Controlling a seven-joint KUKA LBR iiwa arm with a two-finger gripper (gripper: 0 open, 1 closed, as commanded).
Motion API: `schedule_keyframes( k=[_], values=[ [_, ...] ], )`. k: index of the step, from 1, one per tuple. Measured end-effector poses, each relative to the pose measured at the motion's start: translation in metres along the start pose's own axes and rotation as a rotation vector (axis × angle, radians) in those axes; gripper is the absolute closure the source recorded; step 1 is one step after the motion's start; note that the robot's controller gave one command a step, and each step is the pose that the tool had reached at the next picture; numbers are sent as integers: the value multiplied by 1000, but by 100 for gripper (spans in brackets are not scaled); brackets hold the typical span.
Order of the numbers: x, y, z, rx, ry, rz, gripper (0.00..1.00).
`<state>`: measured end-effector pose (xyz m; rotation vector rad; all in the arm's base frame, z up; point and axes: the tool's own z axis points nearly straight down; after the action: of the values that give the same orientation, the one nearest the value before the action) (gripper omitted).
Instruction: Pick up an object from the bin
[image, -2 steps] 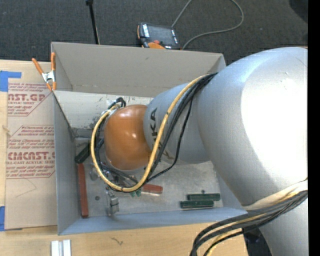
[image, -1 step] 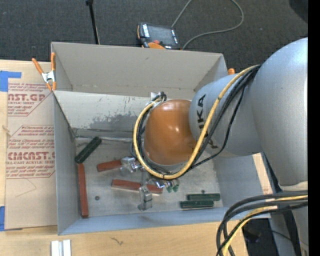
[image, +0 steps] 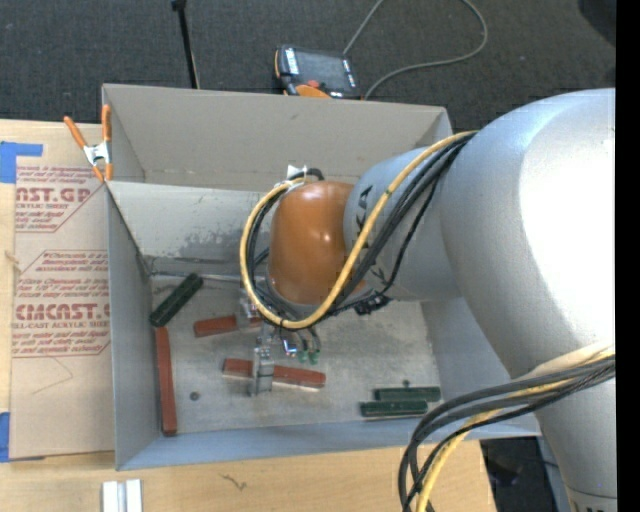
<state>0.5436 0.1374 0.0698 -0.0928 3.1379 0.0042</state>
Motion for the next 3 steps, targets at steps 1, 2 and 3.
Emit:
schedule_keyframes(
  k=[1, 2, 3],
  values=[
    [-51, 57, -1, 1, -1, -306, 0],
    [-49, 27, -1, 0, -2, -298, 0],
    [-39, -44, -1, 3, -2, -285, 0]
  ],
)
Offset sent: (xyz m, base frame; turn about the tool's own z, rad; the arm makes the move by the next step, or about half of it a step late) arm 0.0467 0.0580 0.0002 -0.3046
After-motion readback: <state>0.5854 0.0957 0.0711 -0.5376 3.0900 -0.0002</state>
